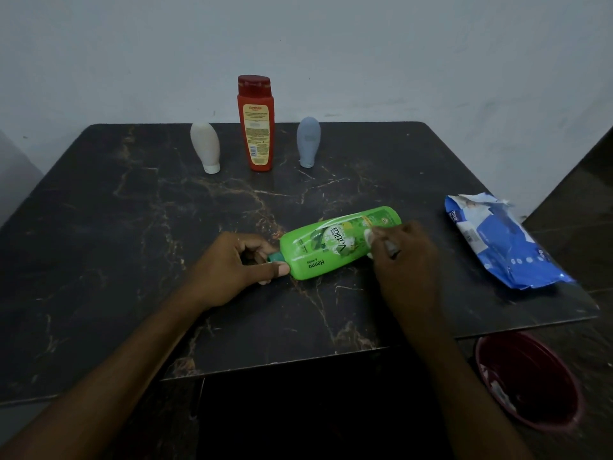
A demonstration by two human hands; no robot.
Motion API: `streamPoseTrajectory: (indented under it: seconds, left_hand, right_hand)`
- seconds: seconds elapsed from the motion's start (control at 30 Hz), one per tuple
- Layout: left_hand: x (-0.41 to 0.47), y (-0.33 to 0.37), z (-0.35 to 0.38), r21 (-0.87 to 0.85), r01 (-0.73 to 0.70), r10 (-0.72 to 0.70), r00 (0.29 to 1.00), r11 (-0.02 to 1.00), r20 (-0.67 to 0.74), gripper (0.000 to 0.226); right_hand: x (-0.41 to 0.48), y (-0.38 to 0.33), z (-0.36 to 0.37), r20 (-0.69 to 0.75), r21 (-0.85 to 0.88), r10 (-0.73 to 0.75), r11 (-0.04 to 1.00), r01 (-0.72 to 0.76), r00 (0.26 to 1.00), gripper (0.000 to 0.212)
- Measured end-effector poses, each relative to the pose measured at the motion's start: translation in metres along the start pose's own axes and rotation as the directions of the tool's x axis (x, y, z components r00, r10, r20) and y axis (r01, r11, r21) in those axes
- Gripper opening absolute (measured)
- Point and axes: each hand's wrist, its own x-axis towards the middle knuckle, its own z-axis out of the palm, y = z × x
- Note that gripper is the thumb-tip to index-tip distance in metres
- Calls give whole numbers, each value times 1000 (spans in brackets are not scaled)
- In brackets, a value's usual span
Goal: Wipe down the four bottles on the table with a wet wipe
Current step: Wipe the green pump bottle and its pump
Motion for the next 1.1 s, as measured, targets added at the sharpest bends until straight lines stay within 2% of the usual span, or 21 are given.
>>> streamPoseTrajectory:
  seconds: [0.13,0.27,0.37,0.47,0.53,0.63,0.7,0.8,0.87,1.0,1.1]
  left_hand:
    - [0,0,2,0,-20,20,1000,1000,-8,22]
    - [-1,-3,1,3,-10,10,1000,1000,-17,26]
    - [-2,-4,0,10,-19,19,1000,1000,-15,24]
    - [-2,-2,1,22,-25,25,1000,999,0,24]
    - [-1,-1,2,22,-22,22,1000,1000,5,24]
    - [-2,-1,1,19,-14,14,1000,1000,9,24]
    - [-3,-1,0,16,-18,18,1000,1000,13,25]
    - [-2,-3,0,-3,-11,11,1000,1000,17,26]
    - [-1,-3,1,-12,-10,10,1000,1000,18,28]
    - [-2,-4,1,-26,-13,14,1000,1000,26,25]
    - [-2,-3,1,-19,-14,15,1000,1000,23,24]
  right_hand:
    - [-19,-24,16,64,17,-90,996,89,994,13]
    - [-54,-54,39,182,62,-307,952,300,934,19]
    - [-42,-47,36,168,31,-276,961,274,947,14]
    - [-22,-33,26,59,11,-192,981,192,980,13]
    - [-23,-39,26,92,42,-177,984,174,980,17]
    - [-44,-62,36,252,31,-310,950,312,917,17]
    - [-45,-61,37,301,46,-347,935,350,888,19]
    - [-24,-45,29,244,-33,-250,963,266,937,14]
    - [-21,-44,27,174,-43,-254,963,265,951,12]
    - [-46,-62,35,286,18,-392,914,405,874,20]
    - [-38,-53,32,254,24,-370,926,376,894,22]
